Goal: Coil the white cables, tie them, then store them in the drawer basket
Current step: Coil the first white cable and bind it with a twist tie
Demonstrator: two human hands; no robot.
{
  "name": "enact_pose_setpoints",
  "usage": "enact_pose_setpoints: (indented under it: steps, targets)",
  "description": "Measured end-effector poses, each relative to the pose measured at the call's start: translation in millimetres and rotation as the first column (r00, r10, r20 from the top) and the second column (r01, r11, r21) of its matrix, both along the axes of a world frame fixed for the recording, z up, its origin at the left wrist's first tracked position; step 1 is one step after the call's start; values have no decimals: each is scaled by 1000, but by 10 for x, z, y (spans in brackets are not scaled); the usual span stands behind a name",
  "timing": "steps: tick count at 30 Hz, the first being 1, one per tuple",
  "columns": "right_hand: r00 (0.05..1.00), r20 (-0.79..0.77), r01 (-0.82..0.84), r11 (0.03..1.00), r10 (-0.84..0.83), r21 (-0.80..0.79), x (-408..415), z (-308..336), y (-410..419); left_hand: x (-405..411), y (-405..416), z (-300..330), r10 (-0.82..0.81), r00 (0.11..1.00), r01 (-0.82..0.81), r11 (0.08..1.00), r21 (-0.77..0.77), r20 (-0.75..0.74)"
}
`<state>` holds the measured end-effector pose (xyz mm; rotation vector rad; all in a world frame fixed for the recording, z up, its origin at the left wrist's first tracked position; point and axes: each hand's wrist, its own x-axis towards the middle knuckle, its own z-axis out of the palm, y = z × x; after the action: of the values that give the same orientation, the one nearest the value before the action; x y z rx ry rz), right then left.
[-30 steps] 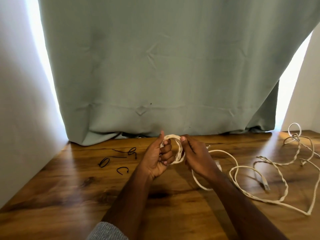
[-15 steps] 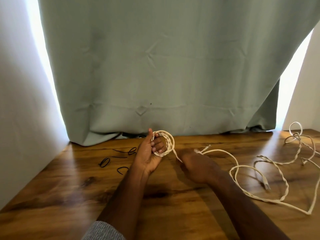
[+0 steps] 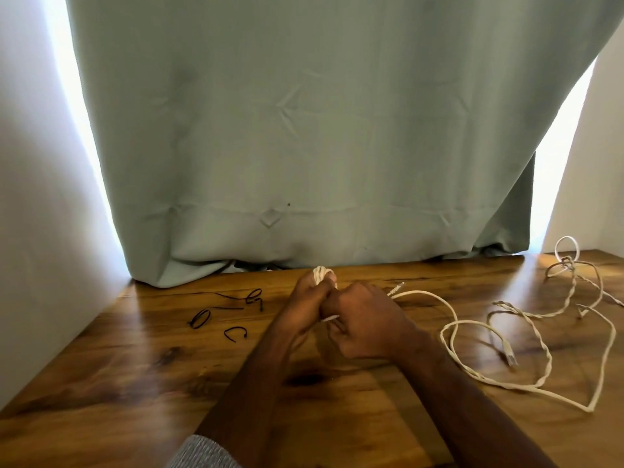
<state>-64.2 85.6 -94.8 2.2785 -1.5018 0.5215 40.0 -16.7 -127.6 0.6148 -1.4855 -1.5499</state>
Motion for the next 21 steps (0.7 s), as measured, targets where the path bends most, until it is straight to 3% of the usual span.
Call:
enact_pose_setpoints:
  steps: [3, 7, 11, 16, 21]
  targets:
    - [960, 208, -191, 982, 189, -11, -99, 37, 15, -29, 51, 13, -124, 992, 124, 992, 19, -6]
    - [897, 340, -287, 957, 282, -38, -191, 16, -24, 21, 158, 71, -189, 982, 190, 982, -22, 23]
    - [864, 425, -232, 963, 269, -138, -293, -26, -85, 45, 181, 25, -313, 944, 299, 946, 128, 107]
    - [796, 564, -172, 975, 220, -138, -452, -48, -119, 123, 79, 2, -557, 830, 545, 805, 236, -20]
    - [716, 664, -204, 974, 214, -94, -503, -64, -140, 163, 138, 57, -504, 863, 482, 840, 247, 31]
